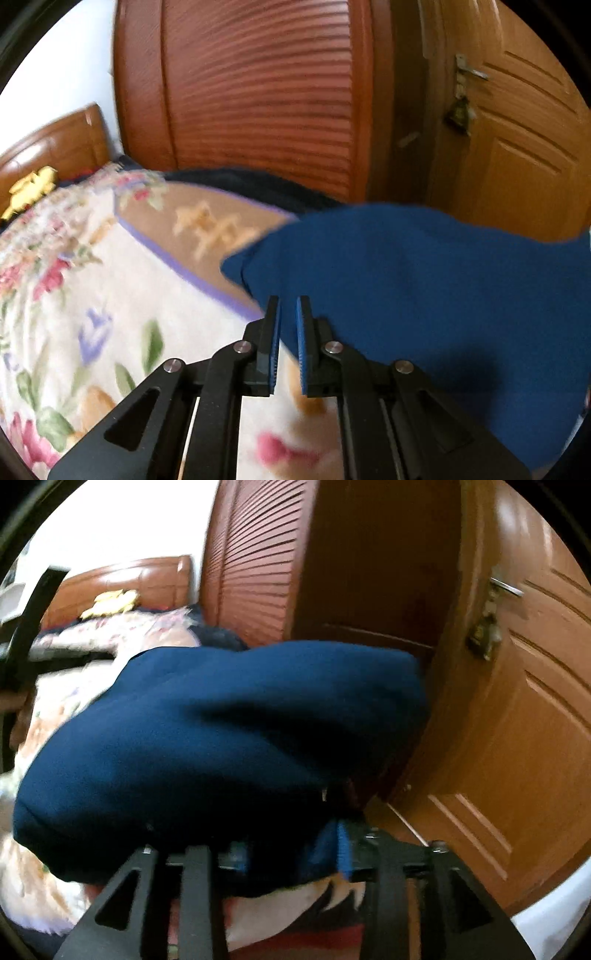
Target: Fold large clothes
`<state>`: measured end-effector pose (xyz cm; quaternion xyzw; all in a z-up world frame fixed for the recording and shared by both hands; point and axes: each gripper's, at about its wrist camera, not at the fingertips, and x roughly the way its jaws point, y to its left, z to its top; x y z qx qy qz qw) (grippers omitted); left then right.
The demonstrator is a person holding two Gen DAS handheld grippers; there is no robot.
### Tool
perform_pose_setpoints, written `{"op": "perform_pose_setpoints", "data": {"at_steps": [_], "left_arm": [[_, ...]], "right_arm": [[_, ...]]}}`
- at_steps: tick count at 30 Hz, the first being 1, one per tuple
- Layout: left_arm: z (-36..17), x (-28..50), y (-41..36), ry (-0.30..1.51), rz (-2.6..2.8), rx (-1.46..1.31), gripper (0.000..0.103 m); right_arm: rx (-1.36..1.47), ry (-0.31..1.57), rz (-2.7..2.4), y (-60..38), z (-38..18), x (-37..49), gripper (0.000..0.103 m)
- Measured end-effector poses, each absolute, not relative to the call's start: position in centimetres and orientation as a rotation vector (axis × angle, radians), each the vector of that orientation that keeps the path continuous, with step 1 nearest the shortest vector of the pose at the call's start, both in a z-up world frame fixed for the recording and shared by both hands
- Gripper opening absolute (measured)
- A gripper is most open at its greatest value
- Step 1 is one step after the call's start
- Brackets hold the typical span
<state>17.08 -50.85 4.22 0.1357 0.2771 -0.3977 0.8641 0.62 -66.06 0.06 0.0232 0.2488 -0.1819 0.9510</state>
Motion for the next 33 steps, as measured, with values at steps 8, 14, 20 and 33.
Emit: {"op": "perform_pose_setpoints", "data": {"at_steps": [8,14,20,33], "left_arm": [[3.9,13.5,-43.4,0.576,-0.863,0.228,0.072],[3.3,9.5,-37.3,0.564,-0.883,0.227,0.082],[3.8,6.2,-30.6,0.526,-0.819,0.237,0.082],[2.7,0.4,-15.9,0.494,-0.663,0.196,0.103]], "right_arm": [[0.055,0.4,-0.398,-62.8,2.0,-3.6,0.05],[0.018,0.336,-0.327,-57.5,4.5,-6.6,0.05],[0.007,0.369,-0.284,-55.6,5.1,-2.7,0.05],[0.125,0.559,-0.359,-62.9,0.7,2.1,0.05]]}}
